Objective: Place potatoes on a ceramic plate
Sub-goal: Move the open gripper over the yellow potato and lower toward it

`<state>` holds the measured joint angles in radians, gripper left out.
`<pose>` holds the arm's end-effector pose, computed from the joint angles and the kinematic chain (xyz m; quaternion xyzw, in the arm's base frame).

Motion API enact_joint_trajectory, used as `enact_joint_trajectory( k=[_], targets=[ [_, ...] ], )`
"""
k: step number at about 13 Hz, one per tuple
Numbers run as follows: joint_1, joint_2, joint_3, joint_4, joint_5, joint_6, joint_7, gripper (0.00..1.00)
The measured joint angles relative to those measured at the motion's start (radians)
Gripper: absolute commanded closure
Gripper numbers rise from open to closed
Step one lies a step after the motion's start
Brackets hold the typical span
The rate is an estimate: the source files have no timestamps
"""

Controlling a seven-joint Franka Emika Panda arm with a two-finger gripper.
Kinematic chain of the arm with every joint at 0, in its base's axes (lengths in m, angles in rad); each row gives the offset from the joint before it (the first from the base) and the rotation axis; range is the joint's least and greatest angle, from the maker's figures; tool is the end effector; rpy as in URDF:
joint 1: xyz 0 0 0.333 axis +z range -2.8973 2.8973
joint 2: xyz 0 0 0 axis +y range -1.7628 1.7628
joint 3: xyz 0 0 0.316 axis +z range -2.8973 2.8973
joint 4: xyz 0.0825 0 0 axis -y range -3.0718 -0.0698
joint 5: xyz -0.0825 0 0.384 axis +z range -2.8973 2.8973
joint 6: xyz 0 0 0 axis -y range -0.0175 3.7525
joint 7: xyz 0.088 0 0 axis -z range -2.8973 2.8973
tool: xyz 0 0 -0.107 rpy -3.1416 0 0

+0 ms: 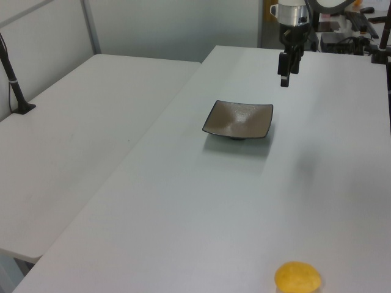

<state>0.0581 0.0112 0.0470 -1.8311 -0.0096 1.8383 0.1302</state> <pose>0.5626 0.0585 0.5172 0.9999 -0.0113 -0.0015 0.0046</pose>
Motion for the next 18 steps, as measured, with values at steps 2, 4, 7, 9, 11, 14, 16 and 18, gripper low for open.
enact_joint_trajectory(
  k=[2, 4, 7, 9, 11, 14, 16, 18],
  targets=[
    [0.0, 0.005, 0.001, 0.002, 0.0, -0.001, 0.0, 0.0],
    [0.0, 0.021, 0.001, 0.01, 0.0, -0.001, 0.0, 0.0],
    [0.0, 0.025, 0.001, 0.016, 0.0, -0.001, 0.0, 0.0],
    [0.0, 0.027, 0.003, 0.022, 0.0, 0.001, 0.0, 0.0],
    [0.013, 0.028, 0.017, 0.026, 0.001, 0.019, 0.0, 0.0],
    [0.027, 0.03, 0.076, 0.027, 0.021, 0.064, 0.062, 0.0],
    [0.028, 0.031, 0.139, 0.03, 0.057, 0.079, 0.169, 0.0],
    [0.035, 0.031, 0.201, 0.033, 0.106, 0.079, 0.285, 0.0]
  ],
)
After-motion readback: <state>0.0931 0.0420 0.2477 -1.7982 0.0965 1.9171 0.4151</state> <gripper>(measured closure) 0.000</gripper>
